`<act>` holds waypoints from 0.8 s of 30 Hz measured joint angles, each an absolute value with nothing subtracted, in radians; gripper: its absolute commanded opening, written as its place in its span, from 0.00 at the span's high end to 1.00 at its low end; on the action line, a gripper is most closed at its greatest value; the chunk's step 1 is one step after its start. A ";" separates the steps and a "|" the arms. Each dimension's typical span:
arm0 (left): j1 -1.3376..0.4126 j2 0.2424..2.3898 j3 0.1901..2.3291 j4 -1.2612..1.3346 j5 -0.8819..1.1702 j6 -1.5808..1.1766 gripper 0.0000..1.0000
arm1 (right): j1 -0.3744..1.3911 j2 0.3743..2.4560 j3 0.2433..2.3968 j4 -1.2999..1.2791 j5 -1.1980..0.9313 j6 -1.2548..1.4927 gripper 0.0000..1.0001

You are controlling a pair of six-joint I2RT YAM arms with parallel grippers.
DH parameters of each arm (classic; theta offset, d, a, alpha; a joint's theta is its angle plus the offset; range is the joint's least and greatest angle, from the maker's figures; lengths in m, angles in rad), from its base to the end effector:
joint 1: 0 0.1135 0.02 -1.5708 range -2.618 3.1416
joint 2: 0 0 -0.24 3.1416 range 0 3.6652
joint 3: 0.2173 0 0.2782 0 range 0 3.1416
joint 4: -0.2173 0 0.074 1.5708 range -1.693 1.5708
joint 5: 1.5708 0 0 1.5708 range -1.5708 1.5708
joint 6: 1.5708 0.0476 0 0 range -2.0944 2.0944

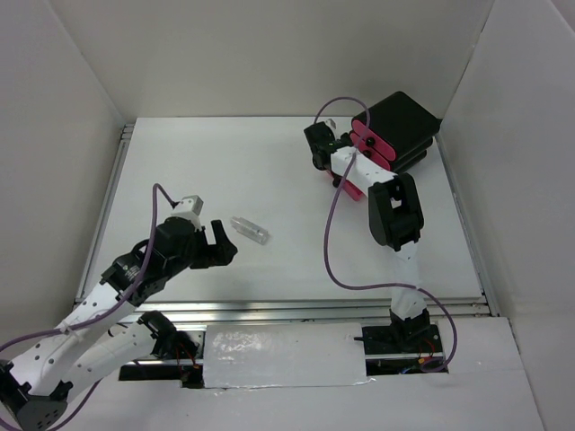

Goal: Organize the makeup

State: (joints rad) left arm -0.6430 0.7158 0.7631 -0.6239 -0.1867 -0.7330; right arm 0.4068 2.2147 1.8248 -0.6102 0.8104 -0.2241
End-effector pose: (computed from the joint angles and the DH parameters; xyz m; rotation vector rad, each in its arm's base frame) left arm 0.1723 -0.1180 0.2779 -0.2101 2.1875 -0.5974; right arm 0.4690 0.1645 0.1678 -0.4480 2.3259 -0.9410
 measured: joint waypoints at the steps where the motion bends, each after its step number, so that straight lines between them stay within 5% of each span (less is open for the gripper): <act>1: -0.643 0.721 0.763 -0.624 -0.188 -0.733 0.00 | 0.407 2.214 1.825 -0.610 0.811 -0.221 0.34; 2: -0.643 0.727 0.763 -0.624 -0.190 -0.733 0.01 | 0.407 2.214 1.824 -0.609 0.811 -0.218 0.32; 4: -0.643 0.732 0.763 -0.624 -0.194 -0.733 0.01 | 0.407 2.214 1.818 -0.608 0.811 -0.205 0.00; 15: -0.643 0.782 0.769 -0.652 -0.274 -0.812 0.01 | 0.447 2.135 1.832 -0.717 0.700 -0.020 0.00; 24: -0.643 0.744 0.803 -0.730 -0.354 -0.904 0.01 | 0.759 1.881 1.713 -0.635 0.313 0.146 0.00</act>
